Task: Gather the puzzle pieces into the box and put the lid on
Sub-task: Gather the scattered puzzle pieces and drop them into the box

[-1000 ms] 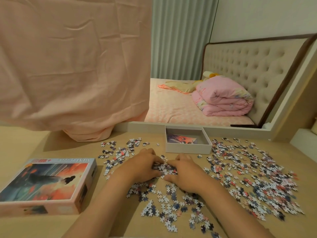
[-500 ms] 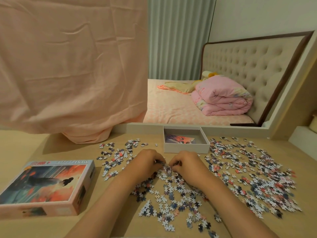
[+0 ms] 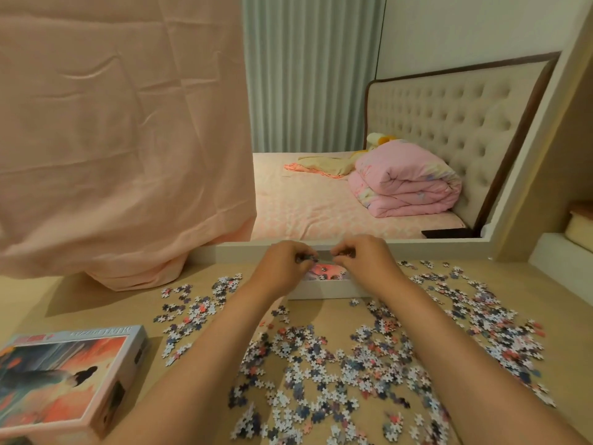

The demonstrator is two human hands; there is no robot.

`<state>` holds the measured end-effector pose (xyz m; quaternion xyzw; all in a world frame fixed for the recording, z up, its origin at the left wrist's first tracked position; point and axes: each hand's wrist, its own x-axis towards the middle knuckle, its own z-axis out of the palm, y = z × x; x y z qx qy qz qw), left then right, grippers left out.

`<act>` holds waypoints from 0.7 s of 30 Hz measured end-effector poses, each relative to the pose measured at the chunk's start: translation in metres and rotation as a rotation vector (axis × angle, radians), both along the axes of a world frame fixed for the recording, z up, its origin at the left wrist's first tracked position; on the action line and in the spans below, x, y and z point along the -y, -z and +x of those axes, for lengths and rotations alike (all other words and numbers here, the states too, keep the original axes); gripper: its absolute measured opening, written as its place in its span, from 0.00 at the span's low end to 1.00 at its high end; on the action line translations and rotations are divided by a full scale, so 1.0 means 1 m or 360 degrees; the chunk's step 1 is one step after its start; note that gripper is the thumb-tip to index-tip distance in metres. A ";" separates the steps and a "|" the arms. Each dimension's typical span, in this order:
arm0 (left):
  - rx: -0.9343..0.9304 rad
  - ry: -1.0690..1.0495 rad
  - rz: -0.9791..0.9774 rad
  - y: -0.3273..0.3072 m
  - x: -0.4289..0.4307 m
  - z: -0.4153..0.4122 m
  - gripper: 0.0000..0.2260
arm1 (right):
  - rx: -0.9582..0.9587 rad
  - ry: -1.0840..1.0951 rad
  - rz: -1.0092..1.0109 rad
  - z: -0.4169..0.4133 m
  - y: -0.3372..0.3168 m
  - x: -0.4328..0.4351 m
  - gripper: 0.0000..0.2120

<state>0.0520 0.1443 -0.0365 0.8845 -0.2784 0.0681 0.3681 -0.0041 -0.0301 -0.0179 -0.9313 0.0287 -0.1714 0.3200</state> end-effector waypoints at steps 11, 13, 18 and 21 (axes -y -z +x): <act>0.0202 0.0092 0.0686 0.030 0.018 0.030 0.15 | -0.0358 -0.0150 -0.0185 0.022 0.017 0.015 0.13; 0.0237 0.0086 0.0546 0.028 0.019 0.024 0.14 | -0.0240 -0.0137 -0.0208 0.012 0.012 0.021 0.13; 0.0359 0.0182 0.0191 0.018 0.035 -0.022 0.10 | -0.0158 0.0118 -0.0381 -0.027 0.010 0.052 0.12; 0.0216 0.0353 0.0343 0.025 0.052 -0.052 0.11 | -0.0506 0.0179 -0.0590 -0.045 0.029 0.072 0.15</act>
